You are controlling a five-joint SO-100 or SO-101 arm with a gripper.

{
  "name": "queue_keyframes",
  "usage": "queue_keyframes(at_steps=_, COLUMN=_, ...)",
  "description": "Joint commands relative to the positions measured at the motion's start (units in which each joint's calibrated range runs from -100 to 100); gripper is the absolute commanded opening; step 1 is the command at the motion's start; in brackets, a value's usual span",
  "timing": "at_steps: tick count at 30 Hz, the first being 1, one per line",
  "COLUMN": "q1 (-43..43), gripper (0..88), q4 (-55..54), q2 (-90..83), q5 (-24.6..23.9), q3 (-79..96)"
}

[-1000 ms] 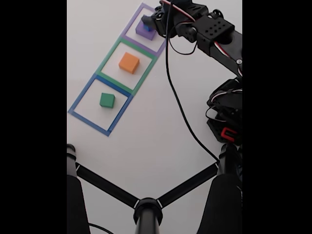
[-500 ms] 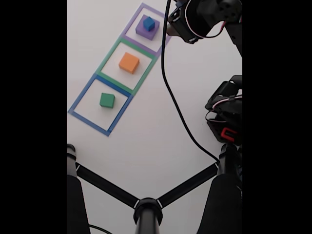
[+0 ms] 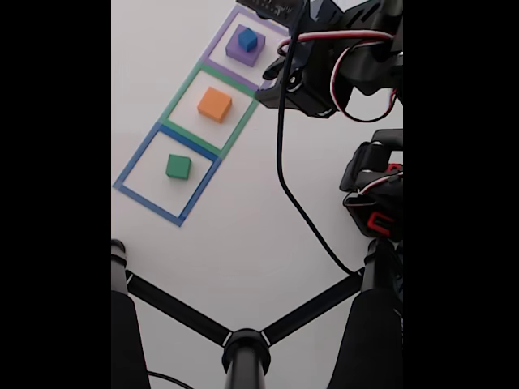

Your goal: Tower of hanoi

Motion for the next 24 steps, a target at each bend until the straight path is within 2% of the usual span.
queue_keyframes(at_steps=1, q1=-0.27, gripper=25.6, q4=-17.58, q2=-6.45, q5=0.00, q3=19.08)
queue_keyframes(at_steps=9, q1=-2.93, gripper=31.3, q4=-48.99, q2=-12.94, q5=0.00, q3=51.16)
queue_keyframes(at_steps=14, q1=-4.46, gripper=34.7, q4=-77.80, q2=-10.69, q5=0.00, q3=70.24)
queue_keyframes(at_steps=24, q1=-5.68, gripper=34.9, q4=-109.53, q2=8.78, q5=0.00, q3=80.78)
